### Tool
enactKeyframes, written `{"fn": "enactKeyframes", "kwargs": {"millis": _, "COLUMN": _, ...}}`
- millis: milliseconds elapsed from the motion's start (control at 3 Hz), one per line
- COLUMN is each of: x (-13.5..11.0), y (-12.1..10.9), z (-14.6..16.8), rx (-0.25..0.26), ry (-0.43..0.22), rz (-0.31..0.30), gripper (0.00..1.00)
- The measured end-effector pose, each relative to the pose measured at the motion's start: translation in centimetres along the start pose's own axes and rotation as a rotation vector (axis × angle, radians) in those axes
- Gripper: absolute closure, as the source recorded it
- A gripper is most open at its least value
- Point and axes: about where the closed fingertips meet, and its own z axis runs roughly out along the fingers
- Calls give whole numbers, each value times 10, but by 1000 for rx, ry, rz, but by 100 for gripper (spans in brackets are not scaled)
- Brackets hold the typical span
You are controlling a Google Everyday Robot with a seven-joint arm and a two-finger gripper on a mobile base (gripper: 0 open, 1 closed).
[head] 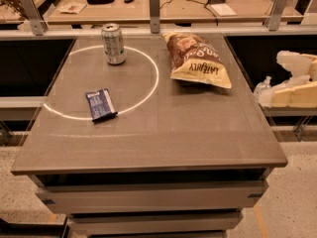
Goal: Pick 7up can
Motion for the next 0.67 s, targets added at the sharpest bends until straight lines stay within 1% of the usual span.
{"fn": "enactKeyframes", "kwargs": {"millis": 333, "x": -4, "y": 2, "z": 9, "rx": -39, "ry": -18, "rz": -3, "gripper": 0}}
{"fn": "enactKeyframes", "kwargs": {"millis": 667, "x": -8, "y": 0, "z": 24, "rx": -81, "ry": -40, "rz": -24, "gripper": 0}}
